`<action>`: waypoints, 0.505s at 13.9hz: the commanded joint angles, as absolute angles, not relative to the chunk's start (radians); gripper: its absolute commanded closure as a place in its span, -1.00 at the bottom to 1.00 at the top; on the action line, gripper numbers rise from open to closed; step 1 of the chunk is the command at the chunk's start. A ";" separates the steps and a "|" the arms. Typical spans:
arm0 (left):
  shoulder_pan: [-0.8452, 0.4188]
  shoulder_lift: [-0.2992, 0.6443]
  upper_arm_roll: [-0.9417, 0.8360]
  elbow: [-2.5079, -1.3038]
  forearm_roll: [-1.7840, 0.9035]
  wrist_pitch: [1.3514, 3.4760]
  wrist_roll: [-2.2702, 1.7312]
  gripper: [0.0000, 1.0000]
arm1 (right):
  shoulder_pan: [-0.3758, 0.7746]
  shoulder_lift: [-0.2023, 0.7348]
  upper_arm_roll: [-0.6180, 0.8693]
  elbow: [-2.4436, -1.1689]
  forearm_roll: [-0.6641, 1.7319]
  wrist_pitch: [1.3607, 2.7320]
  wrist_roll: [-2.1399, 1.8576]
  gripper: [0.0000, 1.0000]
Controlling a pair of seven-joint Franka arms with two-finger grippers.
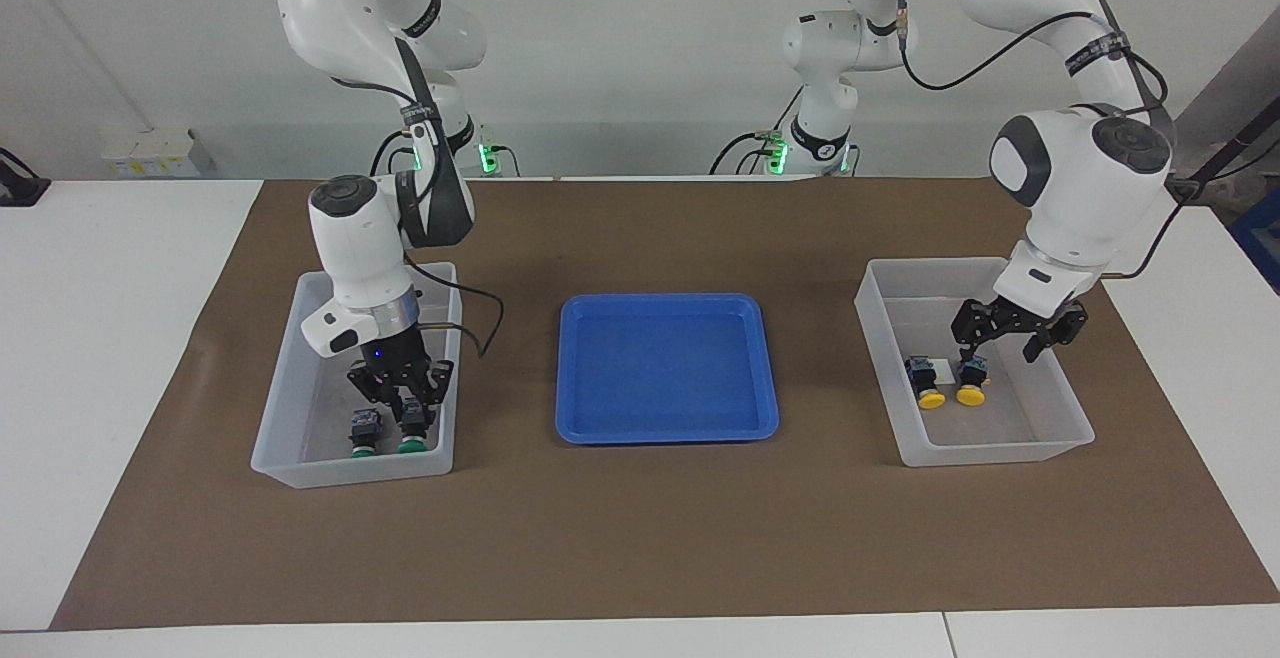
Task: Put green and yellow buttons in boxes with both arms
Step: 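Lower and release the buttons in the boxes with both grippers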
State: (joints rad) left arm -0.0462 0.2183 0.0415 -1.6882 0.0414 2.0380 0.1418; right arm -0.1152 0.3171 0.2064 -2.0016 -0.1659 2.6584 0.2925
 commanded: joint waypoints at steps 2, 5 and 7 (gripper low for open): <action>-0.103 0.247 0.051 -1.510 0.051 1.803 0.097 -0.79 | -0.147 0.362 0.218 -1.988 -0.155 2.691 0.259 1.00; -0.124 0.245 0.029 -1.412 0.046 1.654 0.074 -0.79 | -0.149 0.360 0.218 -1.979 -0.156 2.677 0.239 1.00; -0.138 0.238 0.023 -1.347 0.043 1.542 0.074 -0.79 | -0.152 0.377 0.219 -1.958 -0.155 2.684 0.187 1.00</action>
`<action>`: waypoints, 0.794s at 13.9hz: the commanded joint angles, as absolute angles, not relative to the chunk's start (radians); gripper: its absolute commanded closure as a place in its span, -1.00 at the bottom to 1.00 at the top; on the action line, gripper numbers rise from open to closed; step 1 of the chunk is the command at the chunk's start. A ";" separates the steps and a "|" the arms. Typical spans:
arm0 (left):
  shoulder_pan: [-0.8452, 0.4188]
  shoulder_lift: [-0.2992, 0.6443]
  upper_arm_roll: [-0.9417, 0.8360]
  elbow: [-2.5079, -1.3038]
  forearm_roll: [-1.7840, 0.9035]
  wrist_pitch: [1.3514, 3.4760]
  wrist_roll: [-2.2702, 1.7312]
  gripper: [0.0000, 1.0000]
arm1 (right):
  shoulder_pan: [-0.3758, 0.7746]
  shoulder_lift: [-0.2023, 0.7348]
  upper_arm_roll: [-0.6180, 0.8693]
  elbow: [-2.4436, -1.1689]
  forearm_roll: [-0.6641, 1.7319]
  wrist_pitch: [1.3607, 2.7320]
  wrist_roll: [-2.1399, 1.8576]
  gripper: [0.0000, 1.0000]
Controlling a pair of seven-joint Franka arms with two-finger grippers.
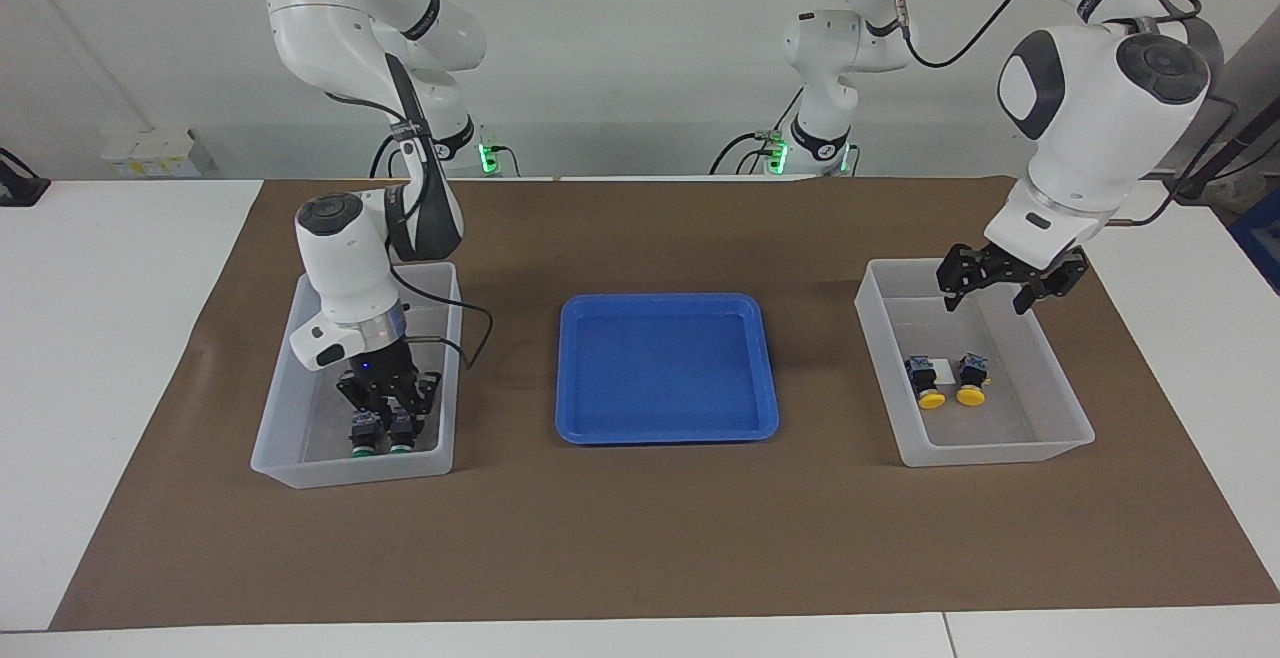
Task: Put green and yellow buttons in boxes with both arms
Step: 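Lower and release the buttons in the boxes with both grippers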
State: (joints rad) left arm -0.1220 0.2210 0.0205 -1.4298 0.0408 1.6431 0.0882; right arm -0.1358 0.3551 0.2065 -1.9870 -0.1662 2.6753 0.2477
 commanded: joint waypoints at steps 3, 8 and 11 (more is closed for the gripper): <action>-0.137 0.186 0.005 -1.345 -0.017 1.457 0.074 -0.79 | -0.164 0.419 0.219 -1.945 -0.155 2.720 0.156 1.00; -0.137 0.094 -0.002 -1.471 -0.017 1.499 0.072 -1.00 | -0.155 0.402 0.219 -1.944 -0.152 2.711 0.167 -0.48; -0.138 0.069 -0.002 -1.512 -0.015 1.499 0.072 -1.00 | -0.153 0.313 0.219 -1.945 -0.152 2.611 0.170 -1.00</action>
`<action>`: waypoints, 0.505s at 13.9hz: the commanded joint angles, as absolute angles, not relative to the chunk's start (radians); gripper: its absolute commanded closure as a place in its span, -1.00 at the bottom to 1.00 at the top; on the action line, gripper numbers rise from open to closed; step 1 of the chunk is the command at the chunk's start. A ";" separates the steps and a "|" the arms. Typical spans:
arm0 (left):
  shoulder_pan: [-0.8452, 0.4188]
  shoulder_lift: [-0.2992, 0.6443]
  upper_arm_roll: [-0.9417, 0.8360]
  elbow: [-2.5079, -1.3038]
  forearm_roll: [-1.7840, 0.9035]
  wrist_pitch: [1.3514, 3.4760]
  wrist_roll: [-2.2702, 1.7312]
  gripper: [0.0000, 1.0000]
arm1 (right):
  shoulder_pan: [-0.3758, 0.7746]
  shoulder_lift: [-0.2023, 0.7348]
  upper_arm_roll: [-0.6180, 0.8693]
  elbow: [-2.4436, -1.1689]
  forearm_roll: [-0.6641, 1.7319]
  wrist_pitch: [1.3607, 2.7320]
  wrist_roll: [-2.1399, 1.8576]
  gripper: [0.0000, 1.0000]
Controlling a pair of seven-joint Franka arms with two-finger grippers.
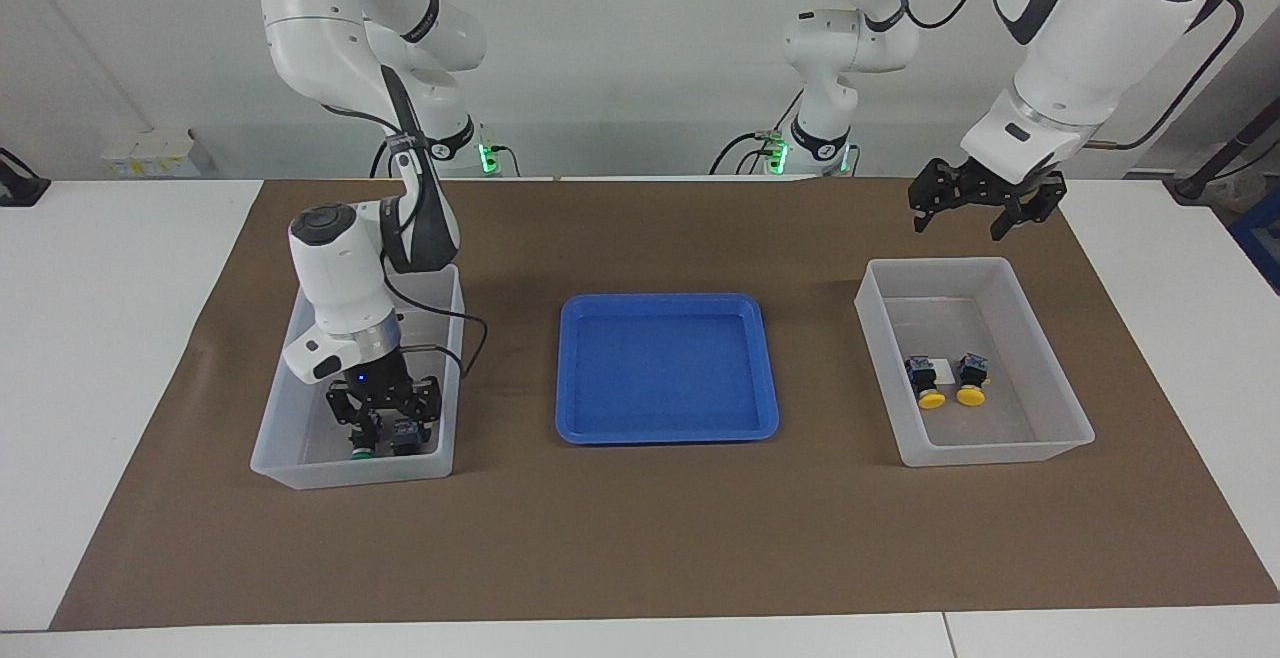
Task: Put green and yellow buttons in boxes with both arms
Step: 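Lower and release the buttons in the boxes with both grippers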
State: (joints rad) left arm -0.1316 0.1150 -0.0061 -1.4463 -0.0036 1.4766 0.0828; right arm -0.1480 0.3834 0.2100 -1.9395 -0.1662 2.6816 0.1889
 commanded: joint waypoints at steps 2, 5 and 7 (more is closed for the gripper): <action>-0.138 0.069 -0.002 -1.513 -0.015 1.497 0.069 -1.00 | -0.149 0.221 0.221 -1.948 -0.150 2.492 0.173 -1.00; -0.137 0.049 -0.002 -1.558 -0.015 1.522 0.069 -1.00 | -0.147 0.114 0.222 -1.942 -0.128 2.366 0.186 -1.00; -0.133 0.040 -0.002 -1.574 -0.015 1.526 0.074 -1.00 | -0.147 0.060 0.221 -1.918 -0.062 2.259 0.184 -1.00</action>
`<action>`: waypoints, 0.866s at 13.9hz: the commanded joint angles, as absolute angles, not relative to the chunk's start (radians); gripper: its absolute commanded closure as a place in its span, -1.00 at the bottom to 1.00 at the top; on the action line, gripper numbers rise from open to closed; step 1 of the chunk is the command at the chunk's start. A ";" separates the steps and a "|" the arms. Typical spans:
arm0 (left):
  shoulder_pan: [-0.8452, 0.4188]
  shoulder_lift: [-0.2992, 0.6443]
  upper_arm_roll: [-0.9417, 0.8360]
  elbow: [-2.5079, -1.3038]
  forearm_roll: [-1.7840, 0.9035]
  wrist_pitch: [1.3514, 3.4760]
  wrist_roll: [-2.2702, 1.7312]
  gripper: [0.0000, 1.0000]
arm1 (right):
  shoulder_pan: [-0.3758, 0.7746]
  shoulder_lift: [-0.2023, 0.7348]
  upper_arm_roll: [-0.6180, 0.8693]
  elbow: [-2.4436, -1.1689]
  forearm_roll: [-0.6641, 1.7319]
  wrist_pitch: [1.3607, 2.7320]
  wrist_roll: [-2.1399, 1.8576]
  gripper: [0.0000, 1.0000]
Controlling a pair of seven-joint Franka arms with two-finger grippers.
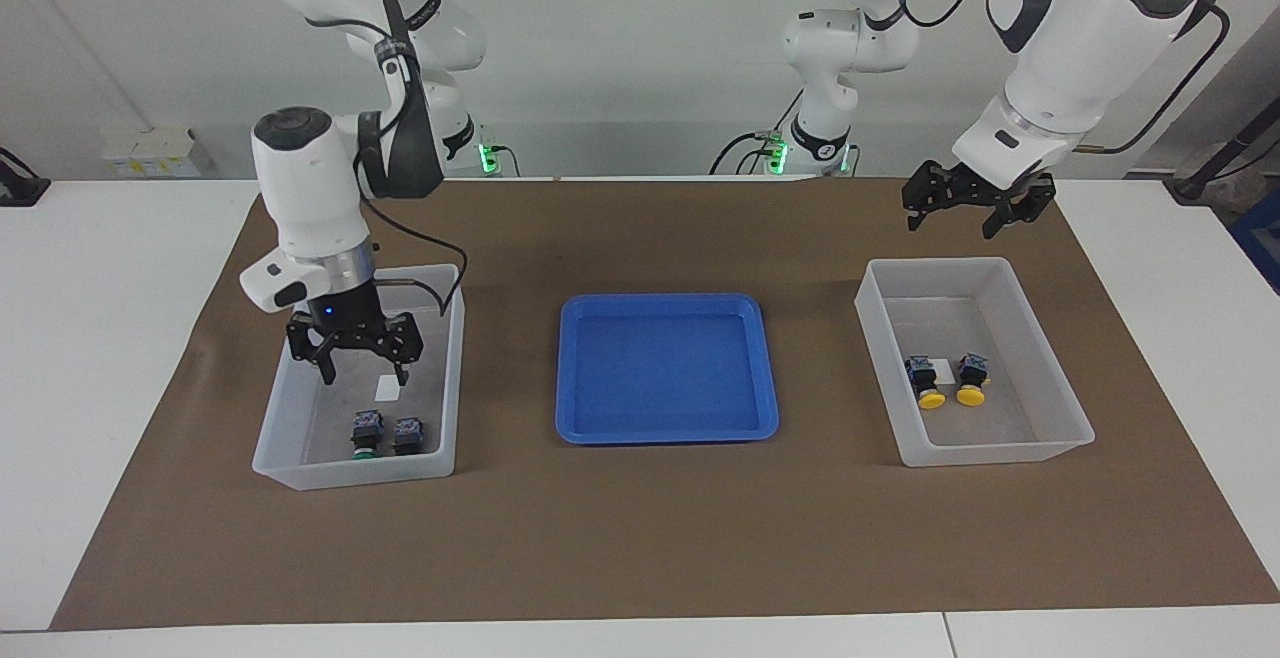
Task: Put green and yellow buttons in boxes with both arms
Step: 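Lower and release the buttons in the boxes with both grippers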
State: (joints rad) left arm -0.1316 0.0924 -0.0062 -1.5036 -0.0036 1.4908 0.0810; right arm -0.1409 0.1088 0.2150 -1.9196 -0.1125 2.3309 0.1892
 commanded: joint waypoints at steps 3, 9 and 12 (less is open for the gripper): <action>-0.123 0.040 0.008 -1.552 -0.008 1.534 0.072 -1.00 | -0.155 0.046 0.221 -1.826 -0.058 2.110 0.184 -1.00; -0.100 0.040 0.011 -1.548 -0.002 1.552 0.071 -1.00 | -0.147 0.046 0.222 -1.718 -0.057 1.968 0.186 -1.00; -0.100 0.038 0.011 -1.545 -0.002 1.582 0.072 -1.00 | -0.144 0.051 0.222 -1.668 -0.057 1.893 0.186 -1.00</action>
